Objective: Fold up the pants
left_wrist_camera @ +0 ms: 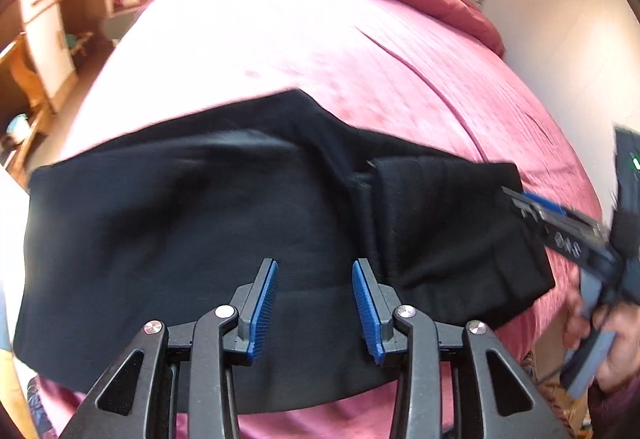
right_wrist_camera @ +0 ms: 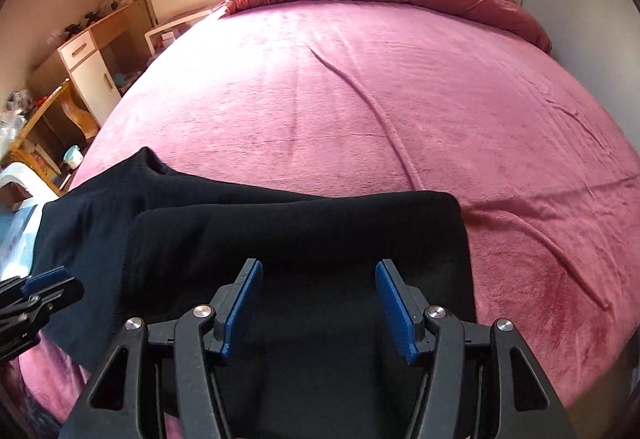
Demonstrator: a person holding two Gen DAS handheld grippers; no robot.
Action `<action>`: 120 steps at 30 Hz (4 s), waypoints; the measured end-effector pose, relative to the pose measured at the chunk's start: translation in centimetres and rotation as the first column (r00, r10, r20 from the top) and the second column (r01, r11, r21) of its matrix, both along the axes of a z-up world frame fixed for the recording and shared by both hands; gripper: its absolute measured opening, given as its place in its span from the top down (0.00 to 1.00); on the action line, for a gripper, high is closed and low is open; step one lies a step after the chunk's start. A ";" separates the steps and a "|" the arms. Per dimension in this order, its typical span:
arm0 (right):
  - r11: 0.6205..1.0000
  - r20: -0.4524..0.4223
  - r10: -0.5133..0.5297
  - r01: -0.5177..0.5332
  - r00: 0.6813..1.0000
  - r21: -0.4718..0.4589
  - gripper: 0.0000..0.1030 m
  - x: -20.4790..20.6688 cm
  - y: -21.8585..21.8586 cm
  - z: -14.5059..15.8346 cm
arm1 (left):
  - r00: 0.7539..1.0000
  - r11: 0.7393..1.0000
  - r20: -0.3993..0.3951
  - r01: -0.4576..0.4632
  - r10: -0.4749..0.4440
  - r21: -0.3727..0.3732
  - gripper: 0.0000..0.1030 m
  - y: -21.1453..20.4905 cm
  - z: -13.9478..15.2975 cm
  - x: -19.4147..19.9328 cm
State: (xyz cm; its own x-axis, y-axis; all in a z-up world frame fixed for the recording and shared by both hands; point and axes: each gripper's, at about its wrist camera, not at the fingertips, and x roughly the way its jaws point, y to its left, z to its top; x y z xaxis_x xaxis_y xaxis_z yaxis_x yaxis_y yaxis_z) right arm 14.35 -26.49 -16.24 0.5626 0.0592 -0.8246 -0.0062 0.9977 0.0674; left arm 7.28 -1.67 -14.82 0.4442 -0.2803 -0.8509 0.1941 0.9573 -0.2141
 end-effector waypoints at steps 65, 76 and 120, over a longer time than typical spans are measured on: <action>0.946 -0.099 0.201 -0.167 0.975 0.279 0.62 -1.3 7.9 -4.0 | 0.904 0.786 -0.037 -0.389 0.425 -0.481 0.88 24.9 1.1 -3.5; 0.647 0.047 0.477 -0.387 0.878 0.656 0.36 2.0 10.1 2.6 | 0.993 0.864 0.100 0.104 -0.062 -0.493 0.88 11.4 4.0 -2.2; 0.845 -0.068 0.177 -0.117 0.982 0.521 0.88 -0.5 -7.1 3.2 | 0.953 0.889 -0.003 0.282 -0.303 -0.360 0.80 2.6 1.3 1.3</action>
